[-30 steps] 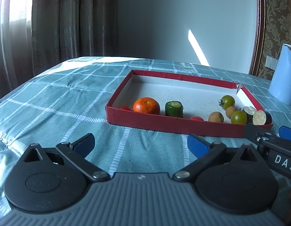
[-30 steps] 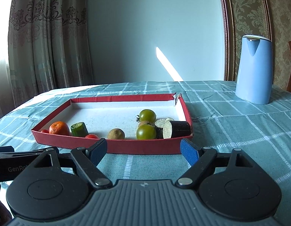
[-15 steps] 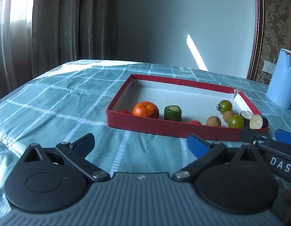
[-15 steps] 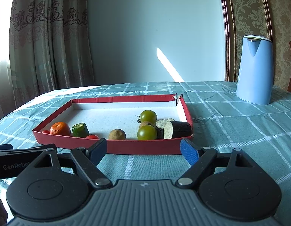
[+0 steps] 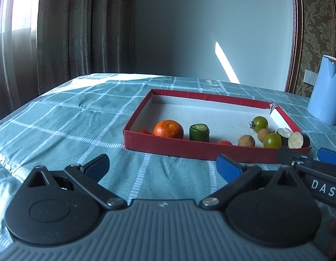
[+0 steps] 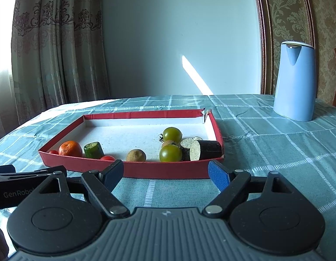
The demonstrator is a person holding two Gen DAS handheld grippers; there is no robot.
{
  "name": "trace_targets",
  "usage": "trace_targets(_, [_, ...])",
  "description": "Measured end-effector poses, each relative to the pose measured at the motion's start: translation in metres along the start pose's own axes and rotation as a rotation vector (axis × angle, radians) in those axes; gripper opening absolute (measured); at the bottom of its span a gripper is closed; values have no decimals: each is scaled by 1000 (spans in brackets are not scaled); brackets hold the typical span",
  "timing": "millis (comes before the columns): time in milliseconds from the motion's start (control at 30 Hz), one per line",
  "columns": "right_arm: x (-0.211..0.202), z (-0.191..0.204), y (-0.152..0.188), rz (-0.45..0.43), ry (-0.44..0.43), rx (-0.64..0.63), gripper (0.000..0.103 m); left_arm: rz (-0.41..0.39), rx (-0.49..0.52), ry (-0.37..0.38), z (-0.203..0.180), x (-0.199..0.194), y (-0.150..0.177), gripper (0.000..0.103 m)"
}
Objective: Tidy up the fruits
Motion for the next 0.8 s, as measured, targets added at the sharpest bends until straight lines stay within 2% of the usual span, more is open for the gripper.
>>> trace_targets(800, [-2, 1, 1, -3, -6, -3, 85, -17, 15, -26, -1, -3, -1, 103])
Point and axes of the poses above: each gripper's, at about its wrist camera, not at the fingertips, and x roughly the way its jaws point, z to its left, y to its underside, the point moved 4 cm from there along x, roughly the way its jaws point, and after that the axes turned 14 degrees about x, right-handed, at the moved point
